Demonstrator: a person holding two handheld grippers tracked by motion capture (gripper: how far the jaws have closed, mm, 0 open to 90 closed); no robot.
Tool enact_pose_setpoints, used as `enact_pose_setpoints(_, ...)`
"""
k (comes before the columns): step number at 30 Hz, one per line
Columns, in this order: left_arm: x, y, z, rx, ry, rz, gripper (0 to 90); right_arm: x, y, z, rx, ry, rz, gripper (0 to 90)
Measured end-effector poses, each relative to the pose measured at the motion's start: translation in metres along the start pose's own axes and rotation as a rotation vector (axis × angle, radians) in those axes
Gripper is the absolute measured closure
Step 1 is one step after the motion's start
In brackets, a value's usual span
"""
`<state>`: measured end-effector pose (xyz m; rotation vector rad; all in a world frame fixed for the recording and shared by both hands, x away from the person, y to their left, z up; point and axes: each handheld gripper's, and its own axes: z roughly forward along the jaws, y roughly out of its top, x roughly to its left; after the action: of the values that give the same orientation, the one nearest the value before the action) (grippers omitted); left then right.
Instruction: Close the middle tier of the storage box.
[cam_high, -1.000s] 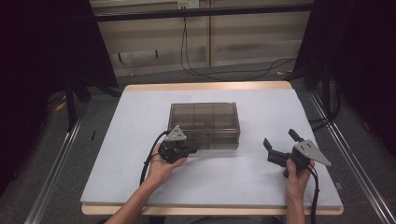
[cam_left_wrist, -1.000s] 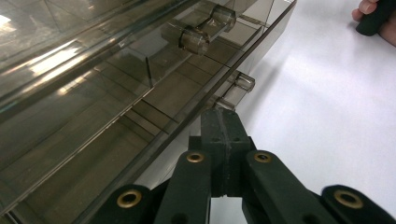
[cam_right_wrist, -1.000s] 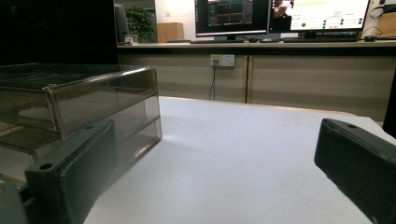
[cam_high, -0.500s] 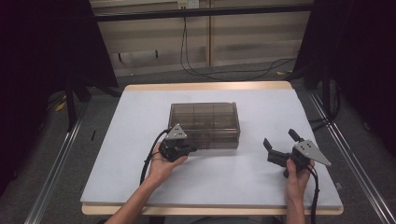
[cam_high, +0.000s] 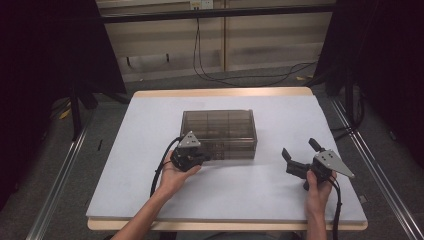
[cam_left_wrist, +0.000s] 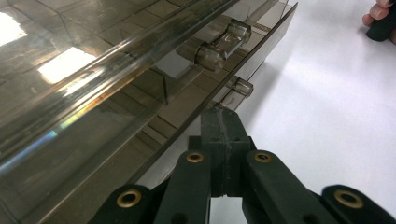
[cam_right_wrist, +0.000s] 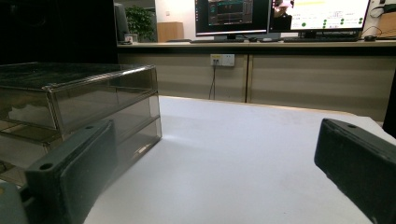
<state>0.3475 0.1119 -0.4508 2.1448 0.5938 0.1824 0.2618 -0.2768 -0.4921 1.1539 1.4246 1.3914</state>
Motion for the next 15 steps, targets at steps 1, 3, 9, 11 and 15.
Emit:
enact_pose_setpoints(1, 0.0, 0.0001, 0.0, 0.0, 0.0, -0.001, 90.0, -0.0001, 0.0, 0.0001, 0.0, 0.0, -0.001, 0.0)
enact_pose_setpoints(3, -0.0001, 0.0001, 0.0002, 0.0, 0.003, -0.002, 90.0, -0.0002, 0.0, 0.0001, 0.0, 0.001, -0.001, 0.0)
enact_pose_setpoints(9, 0.0013, -0.0001, 0.0019, -0.008, 0.007, -0.01, 90.0, -0.0001, 0.0, 0.0001, 0.0, 0.0, -0.001, 0.0)
enact_pose_setpoints(11, 0.0019, 0.0002, 0.0016, -0.001, 0.007, -0.008, 90.0, -0.0001, 0.0, 0.0002, 0.0, 0.0, -0.001, 0.0)
enact_pose_setpoints(15, 0.0029, 0.0002, 0.0024, -0.003, 0.01, -0.005, 90.0, -0.0002, 0.0, 0.0001, 0.002, 0.002, -0.003, 0.0)
